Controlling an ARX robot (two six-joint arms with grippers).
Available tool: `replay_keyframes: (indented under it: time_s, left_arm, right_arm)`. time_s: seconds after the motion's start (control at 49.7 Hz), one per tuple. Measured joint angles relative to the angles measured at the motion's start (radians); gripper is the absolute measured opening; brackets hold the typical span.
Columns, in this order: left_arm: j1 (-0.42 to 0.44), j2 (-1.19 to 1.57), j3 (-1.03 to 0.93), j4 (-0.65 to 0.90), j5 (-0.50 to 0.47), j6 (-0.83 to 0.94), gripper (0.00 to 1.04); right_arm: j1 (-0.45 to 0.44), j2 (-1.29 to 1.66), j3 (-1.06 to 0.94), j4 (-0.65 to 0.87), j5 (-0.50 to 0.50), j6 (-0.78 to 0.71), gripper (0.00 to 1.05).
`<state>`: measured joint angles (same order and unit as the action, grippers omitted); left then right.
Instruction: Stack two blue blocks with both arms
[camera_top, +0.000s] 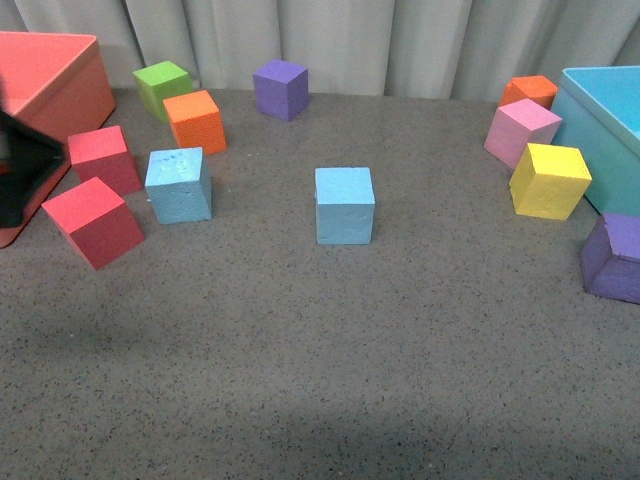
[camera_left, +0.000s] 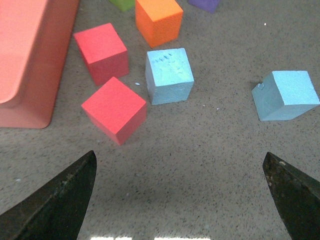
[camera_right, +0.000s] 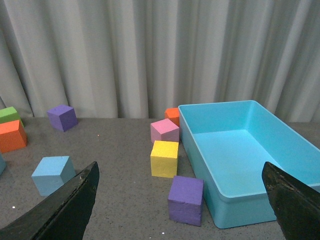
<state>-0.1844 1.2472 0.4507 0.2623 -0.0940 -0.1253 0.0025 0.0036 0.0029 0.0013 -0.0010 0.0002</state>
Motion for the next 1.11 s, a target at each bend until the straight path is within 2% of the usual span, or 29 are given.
replay_keyframes:
  time_s: [0.221,0.483,0.684,1.107]
  left_arm:
    - [-0.046,0.389,0.336,-0.147,-0.028,-0.074,0.98]
    - [-0.072,0.654,0.639,-0.319,-0.070,-0.130,0.98]
    - [-0.074,0.795,0.805,-0.412,-0.132,-0.139,0.98]
    - [-0.061,0.980,1.025,-0.533,-0.124,-0.162,0.98]
  right_arm:
    - [0.000,0.000,0.000,0.000,0.000,0.000,0.95]
    - [0.000,0.000,0.000,0.000,0.000,0.000,0.95]
    - [0.000,0.000,0.000,0.000,0.000,0.000,0.95]
    - [0.000,0.000,0.000,0.000,0.000,0.000,0.95]
